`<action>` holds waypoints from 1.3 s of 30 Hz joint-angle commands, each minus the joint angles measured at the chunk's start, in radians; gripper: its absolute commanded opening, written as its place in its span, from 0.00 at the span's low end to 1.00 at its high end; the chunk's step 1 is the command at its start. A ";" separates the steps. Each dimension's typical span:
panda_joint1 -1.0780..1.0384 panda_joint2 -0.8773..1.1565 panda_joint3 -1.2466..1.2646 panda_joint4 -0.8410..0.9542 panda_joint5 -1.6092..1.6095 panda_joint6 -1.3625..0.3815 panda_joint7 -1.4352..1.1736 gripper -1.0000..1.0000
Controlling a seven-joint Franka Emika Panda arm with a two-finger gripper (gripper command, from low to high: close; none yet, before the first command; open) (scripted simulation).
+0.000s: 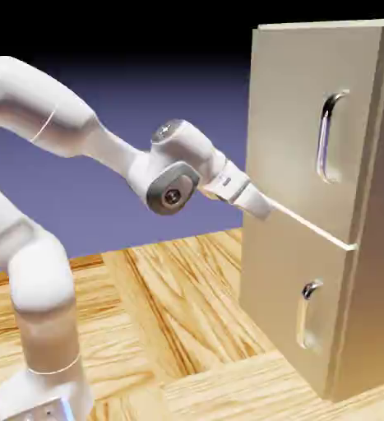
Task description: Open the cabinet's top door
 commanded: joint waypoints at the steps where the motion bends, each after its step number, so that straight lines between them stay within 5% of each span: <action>1: 0.011 -0.006 -0.015 0.009 -0.044 0.002 0.033 0.50; 39: 0.414 -0.235 -0.565 0.338 -1.696 0.085 1.288 0.50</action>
